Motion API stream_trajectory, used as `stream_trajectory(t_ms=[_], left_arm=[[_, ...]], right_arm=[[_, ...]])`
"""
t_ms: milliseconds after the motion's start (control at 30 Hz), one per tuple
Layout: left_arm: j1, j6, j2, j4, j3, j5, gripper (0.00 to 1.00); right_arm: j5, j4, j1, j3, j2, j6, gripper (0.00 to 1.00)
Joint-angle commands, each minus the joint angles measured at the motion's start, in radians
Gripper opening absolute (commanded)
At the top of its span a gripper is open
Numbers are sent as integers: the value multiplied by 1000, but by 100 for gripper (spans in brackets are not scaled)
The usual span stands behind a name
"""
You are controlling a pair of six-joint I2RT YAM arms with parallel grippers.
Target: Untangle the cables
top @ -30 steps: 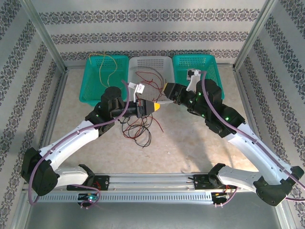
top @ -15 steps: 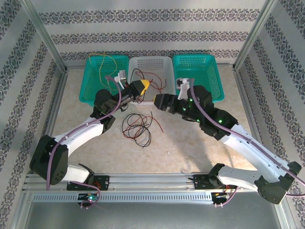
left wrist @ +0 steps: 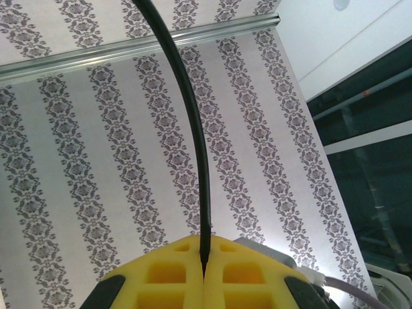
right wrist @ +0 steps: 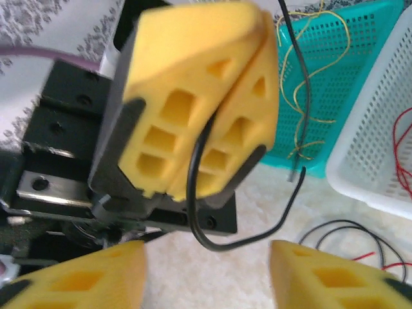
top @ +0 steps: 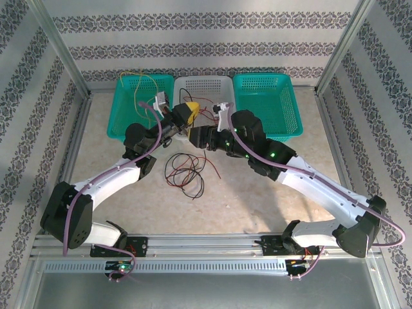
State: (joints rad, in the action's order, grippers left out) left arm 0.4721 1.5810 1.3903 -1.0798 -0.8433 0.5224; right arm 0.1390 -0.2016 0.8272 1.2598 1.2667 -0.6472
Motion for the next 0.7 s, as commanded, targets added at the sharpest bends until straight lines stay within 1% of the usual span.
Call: stream_trajectory(t_ms=[0,100,167,233,367,433,467,500,567,600,667], left_arm=[[9,33,-19,-103,-9,24,0],[8,30,-26,-111,-4,30,0],[8,31,-30,-118,5,37,0],[8,31,-30,-118,10,49,0],[8,8,-31,-97,5,102,0],[8,-22,-35,-71,-1,133,0],[7,-45,-37,-50,-8,152,0],[7,-74,-41,-24,-20,174,0],[7,-161,-57,99,-58,224,0],[9,-220,-67,174,-77,239,0],[11,-382,-98,380,-119,247,0]], right_arm=[[-2,39,0,44,21,20,41],[8,19,1,65,40,21,34],[3,6,1,73,45,24,26],[-15,-4,-1,71,43,24,20],[-47,-21,-6,50,30,20,6],[-61,-44,-12,44,31,19,1],[-68,-63,-16,44,33,18,0],[-73,-77,-18,40,35,17,0],[-78,-102,-26,31,37,12,0],[-73,-110,-31,26,38,12,0],[-57,-135,-40,23,40,23,0]])
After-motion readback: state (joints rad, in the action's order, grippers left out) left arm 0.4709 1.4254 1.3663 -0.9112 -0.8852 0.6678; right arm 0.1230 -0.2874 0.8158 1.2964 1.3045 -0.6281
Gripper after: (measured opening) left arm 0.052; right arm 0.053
